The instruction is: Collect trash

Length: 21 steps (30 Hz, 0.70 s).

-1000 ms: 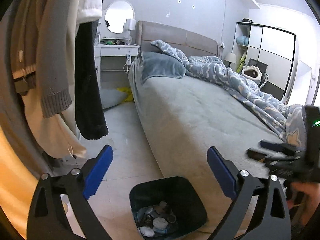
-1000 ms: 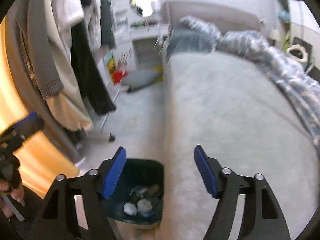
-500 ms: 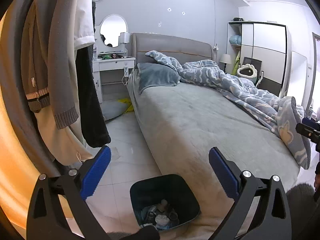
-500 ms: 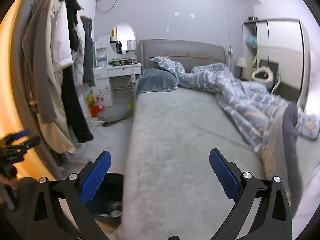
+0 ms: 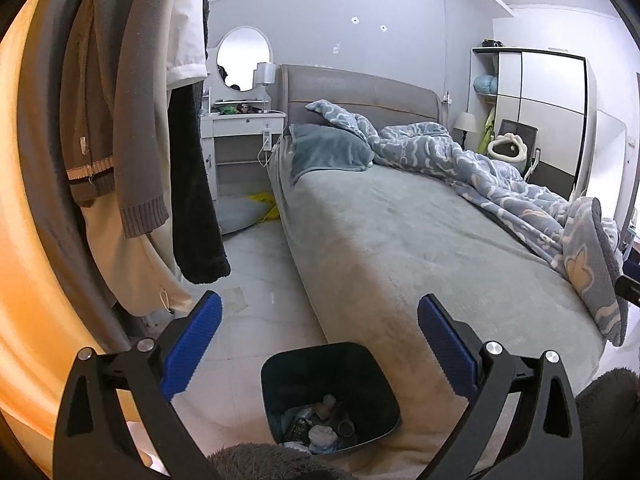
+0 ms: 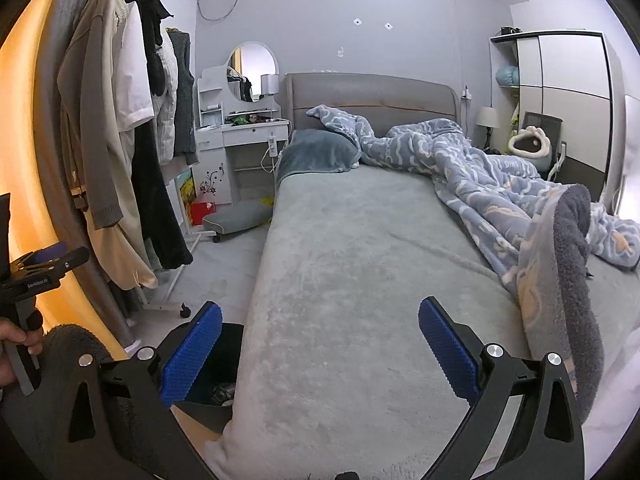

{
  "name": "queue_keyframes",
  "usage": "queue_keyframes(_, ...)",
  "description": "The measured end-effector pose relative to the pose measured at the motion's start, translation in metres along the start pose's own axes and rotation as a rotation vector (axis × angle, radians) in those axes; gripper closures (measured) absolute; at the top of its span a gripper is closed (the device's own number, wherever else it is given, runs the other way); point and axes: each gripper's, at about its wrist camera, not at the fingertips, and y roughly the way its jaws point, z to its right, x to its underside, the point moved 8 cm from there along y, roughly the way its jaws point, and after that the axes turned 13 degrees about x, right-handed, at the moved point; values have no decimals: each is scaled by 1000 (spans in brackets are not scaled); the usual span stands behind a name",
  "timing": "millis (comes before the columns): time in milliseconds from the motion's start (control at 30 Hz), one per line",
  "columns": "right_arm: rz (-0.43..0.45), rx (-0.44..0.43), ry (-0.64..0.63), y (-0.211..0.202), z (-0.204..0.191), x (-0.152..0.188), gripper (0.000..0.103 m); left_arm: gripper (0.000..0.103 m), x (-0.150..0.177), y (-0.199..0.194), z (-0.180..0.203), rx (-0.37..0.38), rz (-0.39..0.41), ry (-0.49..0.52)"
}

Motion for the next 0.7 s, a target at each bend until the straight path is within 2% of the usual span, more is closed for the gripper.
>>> queue_keyframes(367,2,-5,-76,-2,-8,2,3,3,2,3,0,-6,-11,8)
queue_keyframes(700,-2,-11,-65,-1,-8,2,3,3,2,4,-4,-1,-14,-3)
